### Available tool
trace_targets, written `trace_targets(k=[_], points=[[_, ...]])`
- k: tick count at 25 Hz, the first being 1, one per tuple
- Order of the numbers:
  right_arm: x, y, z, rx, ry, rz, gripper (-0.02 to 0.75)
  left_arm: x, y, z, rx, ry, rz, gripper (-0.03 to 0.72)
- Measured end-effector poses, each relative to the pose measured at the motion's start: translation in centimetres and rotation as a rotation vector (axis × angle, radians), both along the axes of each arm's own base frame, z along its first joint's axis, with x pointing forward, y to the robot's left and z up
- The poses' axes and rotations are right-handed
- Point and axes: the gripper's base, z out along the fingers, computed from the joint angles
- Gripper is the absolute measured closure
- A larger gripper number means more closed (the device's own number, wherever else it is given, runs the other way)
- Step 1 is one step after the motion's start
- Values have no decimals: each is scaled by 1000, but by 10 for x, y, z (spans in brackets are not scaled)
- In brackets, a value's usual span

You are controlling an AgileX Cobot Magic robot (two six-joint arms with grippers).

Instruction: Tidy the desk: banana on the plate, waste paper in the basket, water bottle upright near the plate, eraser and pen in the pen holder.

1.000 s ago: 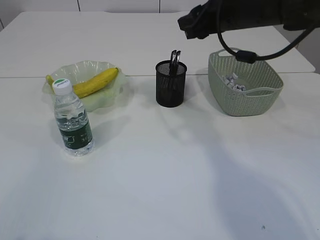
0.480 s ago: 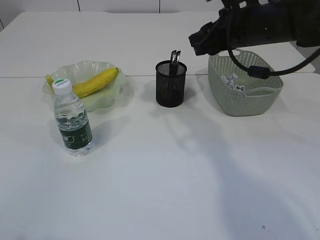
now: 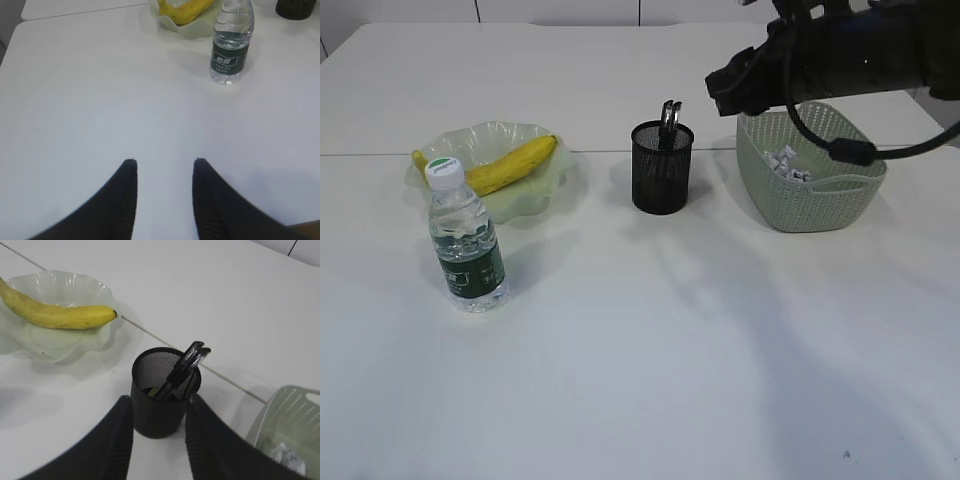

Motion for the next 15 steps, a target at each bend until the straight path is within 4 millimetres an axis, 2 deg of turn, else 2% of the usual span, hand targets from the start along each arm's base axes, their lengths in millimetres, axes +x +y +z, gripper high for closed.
trace_targets(k=[6, 15], points=[[-25, -9, -2, -18, 16, -33, 470, 0, 0, 0, 0, 0, 0, 435], [-51, -14, 32, 7, -61, -23, 471, 0, 0, 0, 0, 0, 0, 439]])
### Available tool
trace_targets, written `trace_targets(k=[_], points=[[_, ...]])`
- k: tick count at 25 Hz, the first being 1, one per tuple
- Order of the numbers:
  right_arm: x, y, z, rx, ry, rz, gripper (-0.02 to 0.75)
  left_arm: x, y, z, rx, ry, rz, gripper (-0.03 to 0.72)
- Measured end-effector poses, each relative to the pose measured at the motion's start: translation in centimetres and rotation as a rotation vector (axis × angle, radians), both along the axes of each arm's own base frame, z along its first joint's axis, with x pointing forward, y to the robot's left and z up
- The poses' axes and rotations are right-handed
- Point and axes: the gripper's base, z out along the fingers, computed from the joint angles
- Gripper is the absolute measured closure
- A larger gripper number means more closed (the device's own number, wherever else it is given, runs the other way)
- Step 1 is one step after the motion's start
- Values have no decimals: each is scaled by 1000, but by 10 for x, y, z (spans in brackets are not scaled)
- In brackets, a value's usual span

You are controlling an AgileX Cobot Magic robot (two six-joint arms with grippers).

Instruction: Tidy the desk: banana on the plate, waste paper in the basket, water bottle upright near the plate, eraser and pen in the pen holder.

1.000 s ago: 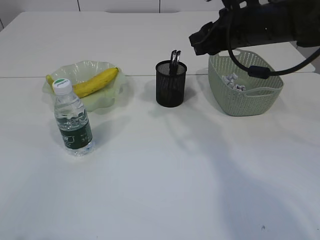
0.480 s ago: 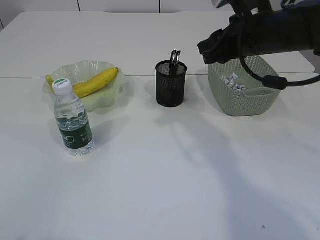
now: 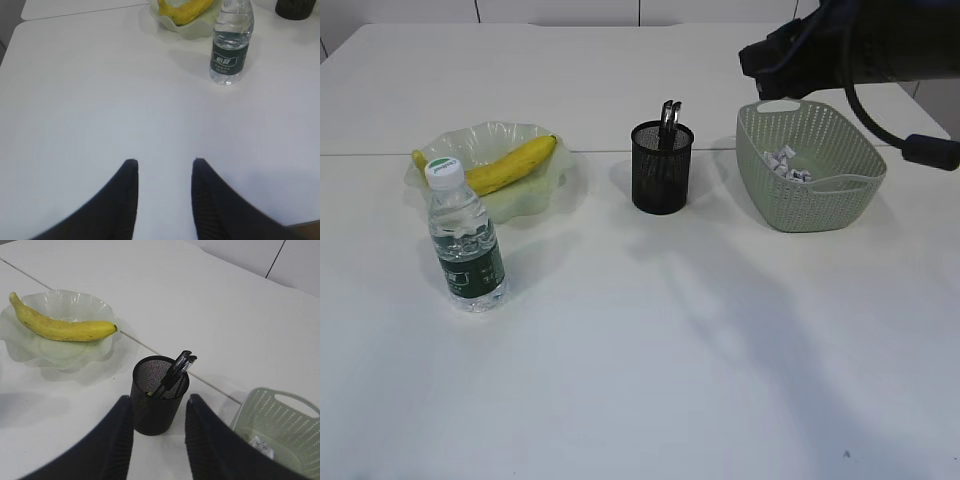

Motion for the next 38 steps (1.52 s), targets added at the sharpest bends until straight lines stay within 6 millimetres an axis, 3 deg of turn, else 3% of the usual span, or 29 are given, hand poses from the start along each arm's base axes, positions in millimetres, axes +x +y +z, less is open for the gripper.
trace_targets(k=[3, 9, 17, 23, 29, 38], points=[[-7, -2, 2, 1, -3, 1, 471, 0, 0, 0, 0, 0, 0, 441], [-21, -4, -19, -24, 57, 7, 471, 0, 0, 0, 0, 0, 0, 442], [-42, -9, -7, -38, 15, 17, 471, 0, 0, 0, 0, 0, 0, 442], [-56, -12, -16, -38, 43, 20, 471, 0, 0, 0, 0, 0, 0, 447], [-72, -15, -10, -28, 19, 18, 471, 0, 0, 0, 0, 0, 0, 448], [-75, -16, -15, -25, 37, 15, 471, 0, 0, 0, 0, 0, 0, 448]])
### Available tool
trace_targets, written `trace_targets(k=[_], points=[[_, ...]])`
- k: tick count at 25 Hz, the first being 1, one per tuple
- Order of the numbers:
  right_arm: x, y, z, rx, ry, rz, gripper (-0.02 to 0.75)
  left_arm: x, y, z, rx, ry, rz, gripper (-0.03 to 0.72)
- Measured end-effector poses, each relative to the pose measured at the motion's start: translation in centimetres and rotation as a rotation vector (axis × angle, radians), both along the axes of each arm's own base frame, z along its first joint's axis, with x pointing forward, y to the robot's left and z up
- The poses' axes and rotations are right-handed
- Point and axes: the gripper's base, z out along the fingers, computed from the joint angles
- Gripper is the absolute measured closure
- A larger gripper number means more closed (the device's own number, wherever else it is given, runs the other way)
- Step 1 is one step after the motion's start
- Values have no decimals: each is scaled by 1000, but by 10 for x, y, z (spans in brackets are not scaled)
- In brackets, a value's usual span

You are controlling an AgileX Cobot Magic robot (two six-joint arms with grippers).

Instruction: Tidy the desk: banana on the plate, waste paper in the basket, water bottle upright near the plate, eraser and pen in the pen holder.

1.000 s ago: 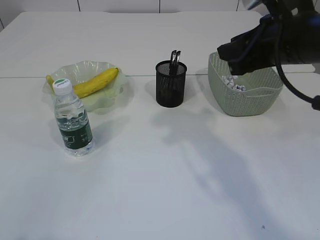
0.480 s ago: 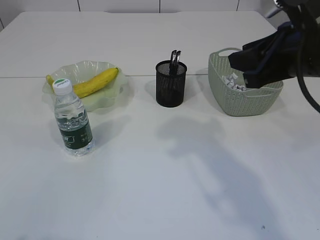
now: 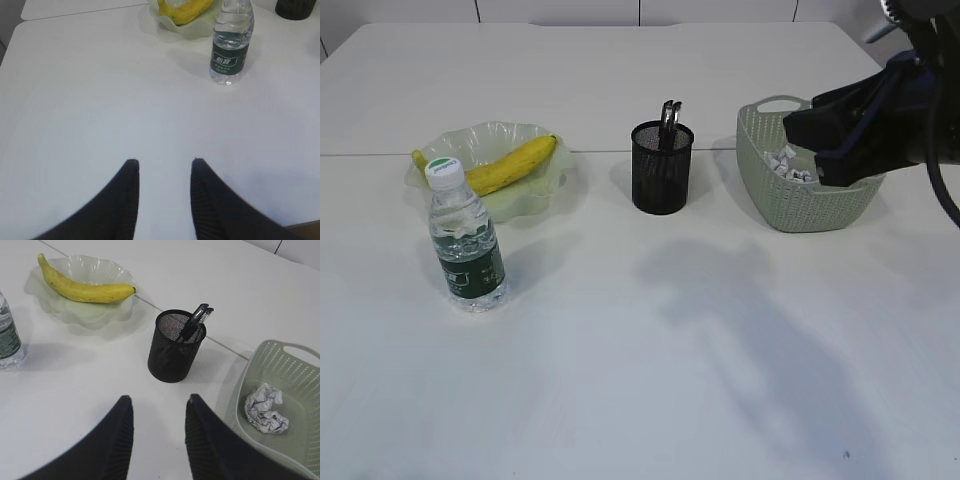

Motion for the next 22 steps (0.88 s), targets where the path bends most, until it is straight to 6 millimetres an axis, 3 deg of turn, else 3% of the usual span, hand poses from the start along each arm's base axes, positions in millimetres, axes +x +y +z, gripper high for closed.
trace_targets(k=[10, 15, 22], points=[[-2, 0, -5, 17, 22, -7, 471, 0, 0, 0, 0, 0, 0, 448], [-13, -3, -14, 13, 46, -5, 471, 0, 0, 0, 0, 0, 0, 448], [-32, -8, -6, 20, 3, -18, 471, 0, 0, 0, 0, 0, 0, 448]])
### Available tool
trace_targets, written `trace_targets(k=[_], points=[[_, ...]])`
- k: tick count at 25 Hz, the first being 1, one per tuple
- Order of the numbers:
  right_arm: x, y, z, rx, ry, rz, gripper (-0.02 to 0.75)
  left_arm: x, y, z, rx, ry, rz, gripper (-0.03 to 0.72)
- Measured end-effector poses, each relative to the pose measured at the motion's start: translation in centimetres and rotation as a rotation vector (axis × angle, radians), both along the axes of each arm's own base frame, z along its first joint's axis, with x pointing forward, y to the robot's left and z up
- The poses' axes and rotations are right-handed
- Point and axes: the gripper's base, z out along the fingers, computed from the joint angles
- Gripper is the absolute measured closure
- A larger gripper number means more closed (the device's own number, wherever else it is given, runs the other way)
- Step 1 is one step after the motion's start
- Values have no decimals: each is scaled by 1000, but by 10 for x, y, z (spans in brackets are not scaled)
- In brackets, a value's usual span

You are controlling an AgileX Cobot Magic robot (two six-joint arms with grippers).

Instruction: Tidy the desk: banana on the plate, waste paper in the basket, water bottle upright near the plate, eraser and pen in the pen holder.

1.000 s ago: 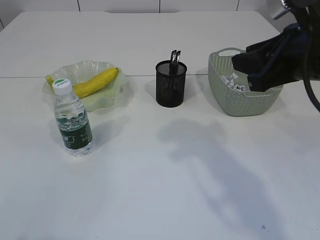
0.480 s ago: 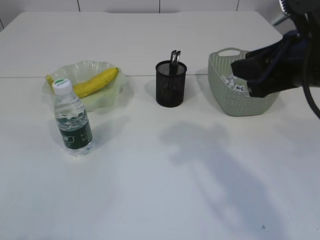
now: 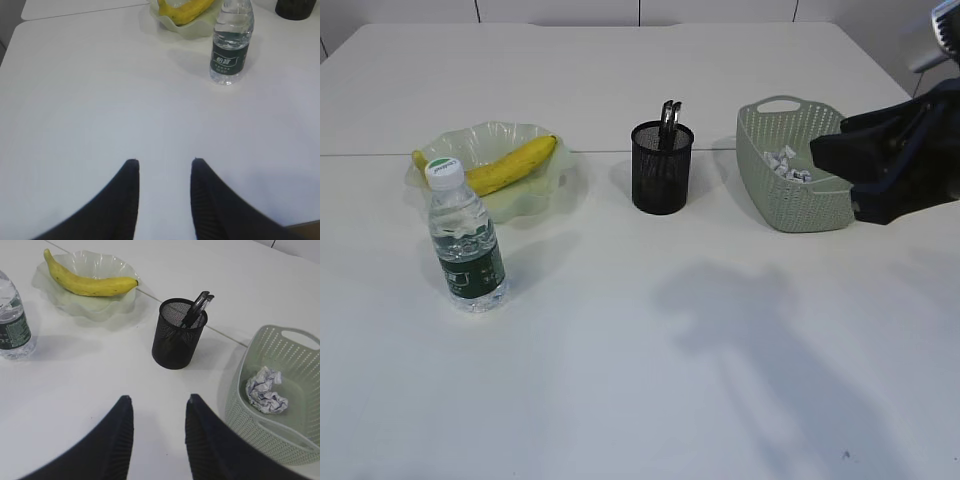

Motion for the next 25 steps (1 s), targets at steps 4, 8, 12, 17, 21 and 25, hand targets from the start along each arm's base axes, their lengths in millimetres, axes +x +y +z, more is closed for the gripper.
trace_targets(k=[4, 8, 12, 17, 21, 25], points=[[-11, -3, 4, 9, -23, -4, 471, 0, 0, 0, 0, 0, 0, 448], [-23, -6, 1, 9, -29, -10, 471, 0, 0, 0, 0, 0, 0, 448], [-36, -9, -1, 13, -39, -11, 471, 0, 0, 0, 0, 0, 0, 448], [-53, -13, -6, 17, -49, -13, 471, 0, 0, 0, 0, 0, 0, 448], [-64, -15, 0, 19, -92, -10, 471, 0, 0, 0, 0, 0, 0, 448], [-70, -17, 4, 23, -119, -10, 471, 0, 0, 0, 0, 0, 0, 448]])
